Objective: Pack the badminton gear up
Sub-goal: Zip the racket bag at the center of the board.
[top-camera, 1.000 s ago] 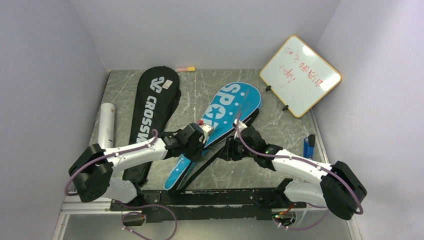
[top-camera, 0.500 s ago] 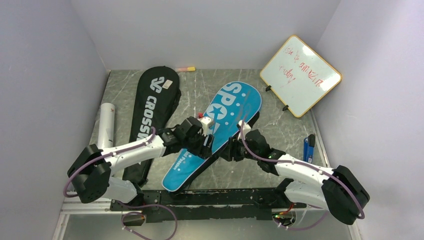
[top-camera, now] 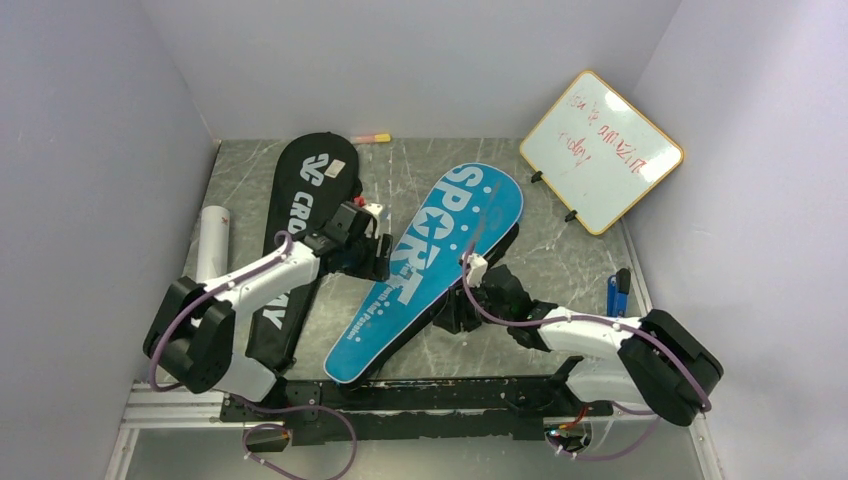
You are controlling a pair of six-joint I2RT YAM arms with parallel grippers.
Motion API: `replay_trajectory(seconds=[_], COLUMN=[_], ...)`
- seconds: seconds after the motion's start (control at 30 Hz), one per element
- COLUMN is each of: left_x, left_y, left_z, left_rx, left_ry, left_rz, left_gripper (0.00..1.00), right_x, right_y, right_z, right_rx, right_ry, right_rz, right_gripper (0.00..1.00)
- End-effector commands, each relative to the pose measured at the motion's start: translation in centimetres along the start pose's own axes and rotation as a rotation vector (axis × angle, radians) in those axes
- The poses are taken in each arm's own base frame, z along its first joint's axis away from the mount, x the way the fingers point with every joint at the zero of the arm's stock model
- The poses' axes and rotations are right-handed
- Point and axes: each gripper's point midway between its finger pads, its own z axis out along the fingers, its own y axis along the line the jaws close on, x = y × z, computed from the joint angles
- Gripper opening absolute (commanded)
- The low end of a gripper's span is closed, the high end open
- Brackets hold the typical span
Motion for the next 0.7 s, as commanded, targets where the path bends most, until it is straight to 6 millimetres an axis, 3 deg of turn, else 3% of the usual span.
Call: replay_trajectory(seconds=[0.0, 0.17, 0.53, 0.67], left_x=[-1.2, -0.4, 1.1, 1.8], left_y=[0.2, 0.2, 0.7, 0.4], left_z=[0.3, 1.5, 4.0, 4.9], left_rx=[0.057, 0.118, 0.106, 0.107], left_ry=[0.014, 0.066, 0.098, 0.121], left_rz=[-0.005, -0.038, -0.088, -0.081], left_gripper=[0.72, 0.72, 0.71, 0.67], right_x=[-3.1, -3.2, -2.7, -2.8], right_y=[1.6, 2.7, 1.2, 0.9], right_z=[0.8, 1.5, 2.4, 2.2], right_rx=[-0.034, -0.019, 0.076, 0.094], right_ry=[-0.094, -0.090, -0.070, -0.078], right_rz=[-0.136, -0.234, -0.232, -0.225], right_gripper=[0.48, 0.46, 0.40, 0.31])
